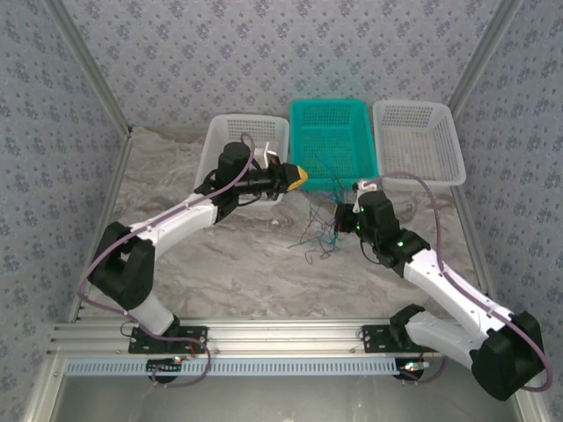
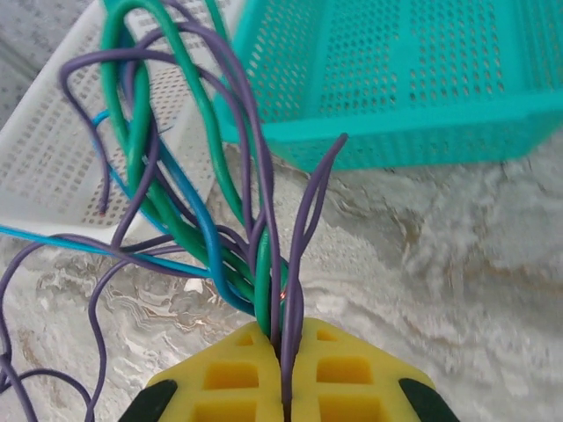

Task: Untangle the cables

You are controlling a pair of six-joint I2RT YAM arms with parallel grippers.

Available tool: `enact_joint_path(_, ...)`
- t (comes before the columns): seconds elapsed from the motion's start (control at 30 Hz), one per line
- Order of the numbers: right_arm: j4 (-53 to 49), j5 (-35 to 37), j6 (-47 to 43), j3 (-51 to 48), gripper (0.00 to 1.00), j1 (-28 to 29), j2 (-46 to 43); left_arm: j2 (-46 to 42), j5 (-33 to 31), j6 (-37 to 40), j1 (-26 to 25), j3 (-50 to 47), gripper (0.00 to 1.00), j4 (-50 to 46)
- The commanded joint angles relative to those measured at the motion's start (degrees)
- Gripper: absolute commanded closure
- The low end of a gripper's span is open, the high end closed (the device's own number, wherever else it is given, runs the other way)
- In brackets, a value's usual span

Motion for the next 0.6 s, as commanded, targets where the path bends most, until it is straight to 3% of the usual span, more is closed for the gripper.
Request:
enact_joint_path(0.0,-10.5,9.7,10.2,-5.5,0.93,-3.5,-2.8,-6.8,-0.9,10.5,2.5,4.3,1.00,-4.7)
enact_joint_path(0.1,-12.2,8.8,14.8,-10.5,0.87,-8.1,-5.1,-9.4,-1.6,13.5,3.9,4.7,1.00,-7.2)
enact_joint_path(0.2,-12.8,8.3,18.9,-14.5,0.70,-12.1,-7.4,-11.1,-1.7,14.5,5.3,4.4,1.00,-7.9)
enact_joint_path(0.27,-12.8,8.2,20.1,-16.1,0.67,-13.7,-8.7,-11.9,-1.4,15.2,5.8,4.5,1.00,-8.0)
enact_joint_path(0.4,-12.5,7.7,20.6,-17.3,0.66,-15.0,-10.6,-11.3,0.6,16.6,5.4,5.2,1.00,-8.2)
enact_joint_path(0.57,-8.2,0.8,15.5,-15.3,0.48,-14.9,-12.1,-10.0,1.6,17.5,4.2,6.1,1.00,-8.2)
